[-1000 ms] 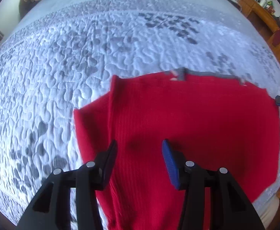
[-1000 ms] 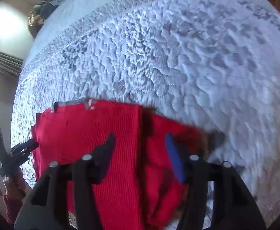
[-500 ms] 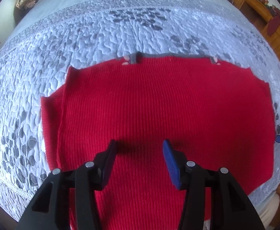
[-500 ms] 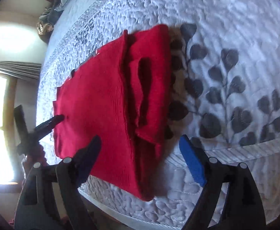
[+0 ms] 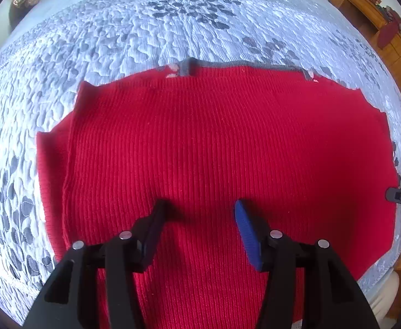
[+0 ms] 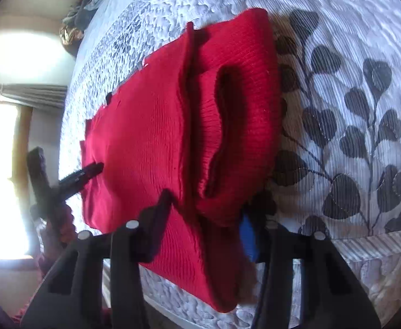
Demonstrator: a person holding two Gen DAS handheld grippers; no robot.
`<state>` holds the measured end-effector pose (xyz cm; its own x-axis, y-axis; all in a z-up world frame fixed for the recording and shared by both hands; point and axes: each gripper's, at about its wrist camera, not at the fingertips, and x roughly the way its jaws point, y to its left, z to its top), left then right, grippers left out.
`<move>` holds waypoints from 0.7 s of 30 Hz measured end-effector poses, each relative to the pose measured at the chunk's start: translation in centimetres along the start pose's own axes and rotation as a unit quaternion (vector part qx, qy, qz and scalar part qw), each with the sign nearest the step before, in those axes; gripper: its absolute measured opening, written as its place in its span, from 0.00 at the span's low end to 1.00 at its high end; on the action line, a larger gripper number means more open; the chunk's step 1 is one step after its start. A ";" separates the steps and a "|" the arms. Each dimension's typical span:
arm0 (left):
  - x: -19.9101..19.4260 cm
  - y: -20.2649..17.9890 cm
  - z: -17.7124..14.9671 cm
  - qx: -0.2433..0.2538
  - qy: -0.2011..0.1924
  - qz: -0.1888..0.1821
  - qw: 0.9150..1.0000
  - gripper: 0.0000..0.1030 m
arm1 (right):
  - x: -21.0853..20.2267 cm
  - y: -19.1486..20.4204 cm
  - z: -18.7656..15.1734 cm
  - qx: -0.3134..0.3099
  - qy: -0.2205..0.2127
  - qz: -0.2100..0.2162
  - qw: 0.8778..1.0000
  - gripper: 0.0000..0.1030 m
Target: Fold small clothes
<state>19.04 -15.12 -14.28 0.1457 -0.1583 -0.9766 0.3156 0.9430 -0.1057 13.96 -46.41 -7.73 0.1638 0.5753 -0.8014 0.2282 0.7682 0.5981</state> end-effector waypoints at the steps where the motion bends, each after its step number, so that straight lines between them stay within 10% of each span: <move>1: 0.0 0.1 0.0 0.000 0.000 -0.002 1.000 0.52 | -0.1 -0.4 0.0 0.010 0.000 0.010 1.000 0.45; 8: 0.0 0.4 -0.2 0.003 0.000 -0.015 1.000 0.53 | 0.0 -2.3 -1.0 0.055 0.010 0.063 0.996 0.41; 12: 0.2 0.3 -0.3 0.008 -0.001 -0.011 1.000 0.54 | 0.2 -1.8 -0.8 0.065 0.013 0.069 0.995 0.14; 21: -0.8 2.1 -0.1 0.005 0.004 -0.081 0.997 0.59 | -2.5 9.4 0.2 -0.058 -0.024 -0.063 0.996 0.12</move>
<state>19.47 -12.99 -13.79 0.0842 -0.3052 -0.9486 0.3445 0.9022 -0.2597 15.84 -40.70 -0.08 0.1874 0.4607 -0.8676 0.1373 0.8623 0.4875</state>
